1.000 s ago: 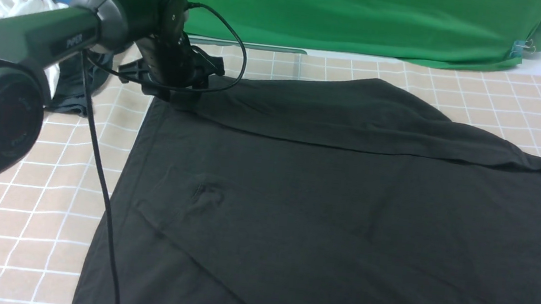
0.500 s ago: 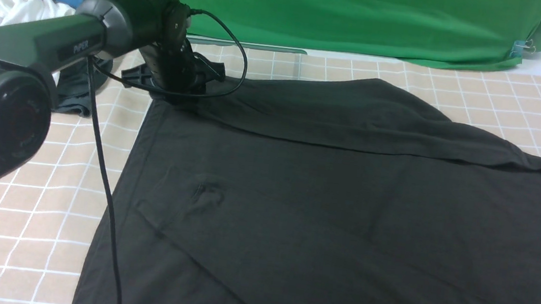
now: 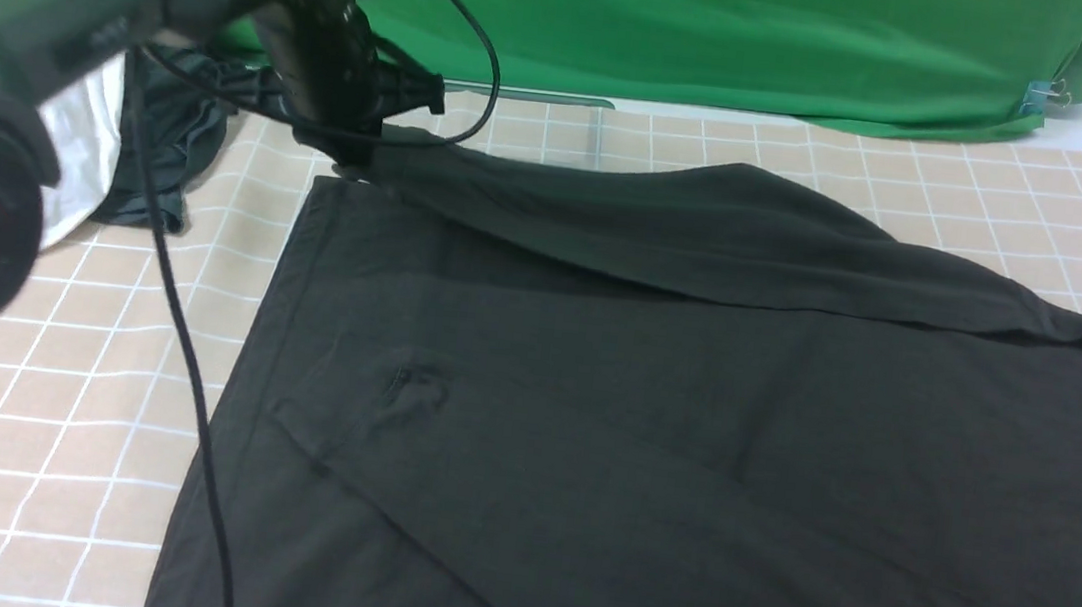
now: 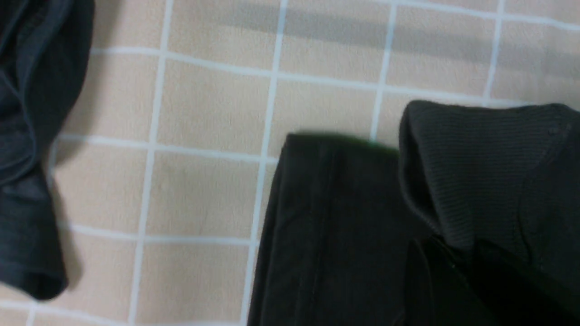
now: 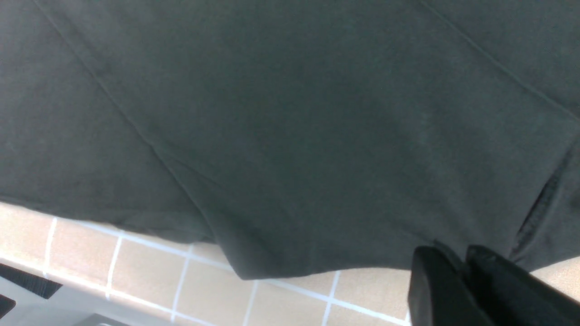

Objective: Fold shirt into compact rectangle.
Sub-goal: 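Fold the left side of the dark shirt inward over its body with the left gripper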

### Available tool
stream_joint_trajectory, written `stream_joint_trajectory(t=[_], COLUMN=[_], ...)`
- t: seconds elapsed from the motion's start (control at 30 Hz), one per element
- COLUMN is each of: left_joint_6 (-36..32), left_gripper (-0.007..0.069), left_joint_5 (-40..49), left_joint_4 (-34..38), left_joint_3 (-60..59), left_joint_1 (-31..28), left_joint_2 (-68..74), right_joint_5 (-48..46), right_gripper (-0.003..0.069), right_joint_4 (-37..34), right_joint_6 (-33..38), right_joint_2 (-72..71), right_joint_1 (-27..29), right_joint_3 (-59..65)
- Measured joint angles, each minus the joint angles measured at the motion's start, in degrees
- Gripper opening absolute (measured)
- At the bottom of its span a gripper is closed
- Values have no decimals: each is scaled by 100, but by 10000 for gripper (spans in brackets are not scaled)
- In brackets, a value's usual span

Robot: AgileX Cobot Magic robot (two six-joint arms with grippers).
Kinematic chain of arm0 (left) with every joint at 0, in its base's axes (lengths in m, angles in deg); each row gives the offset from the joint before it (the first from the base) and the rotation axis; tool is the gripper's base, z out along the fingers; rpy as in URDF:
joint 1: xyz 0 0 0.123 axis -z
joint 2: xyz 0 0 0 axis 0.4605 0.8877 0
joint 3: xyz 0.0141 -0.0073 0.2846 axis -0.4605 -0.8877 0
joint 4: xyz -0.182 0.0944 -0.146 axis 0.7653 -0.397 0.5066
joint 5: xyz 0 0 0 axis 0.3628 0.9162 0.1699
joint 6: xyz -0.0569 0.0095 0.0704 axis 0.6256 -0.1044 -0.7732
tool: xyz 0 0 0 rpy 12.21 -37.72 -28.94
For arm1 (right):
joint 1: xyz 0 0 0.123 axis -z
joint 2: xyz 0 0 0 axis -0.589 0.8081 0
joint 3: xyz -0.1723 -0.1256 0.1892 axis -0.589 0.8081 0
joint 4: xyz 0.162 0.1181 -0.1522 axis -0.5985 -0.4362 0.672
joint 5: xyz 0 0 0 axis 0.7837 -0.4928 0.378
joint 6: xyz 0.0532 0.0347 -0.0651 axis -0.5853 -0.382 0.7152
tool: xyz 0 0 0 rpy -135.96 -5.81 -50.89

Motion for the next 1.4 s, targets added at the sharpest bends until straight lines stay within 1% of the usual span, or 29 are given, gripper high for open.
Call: stream_joint_trajectory(t=[0.13,0.37,0.5,0.57,0.77,0.87,1.07,1.4], left_joint_6=[-186,-239,-157,-2,275,388,562,598], left_gripper=[46,46,46,46,46,46,46,46], left_joint_5=[537,1195,1210,1232,1225,1211,1231,1250], left_joint_4=[243,285,291,291,321,321,364,559], left_joint_3=[0,-236,-690,-1263,-2500,-2838,-3101,-3439], left_joint_1=[0,0,0,0,0,18,44,44], left_joint_2=[-255,-790,-1131,-1456,-2086,-2276,-2325,-2325], right_joint_5=[12,131,233,328,533,629,709,735], right_gripper=[123,129,134,134,138,142,144,152], right_joint_4=[0,0,0,40,176,212,214,253], right_joint_6=[0,0,0,6,6,6,6,19], right_joint_2=[0,0,0,0,0,0,0,0], right_joint_1=[0,0,0,0,0,0,0,0], right_joint_3=[0,0,0,0,0,0,0,0])
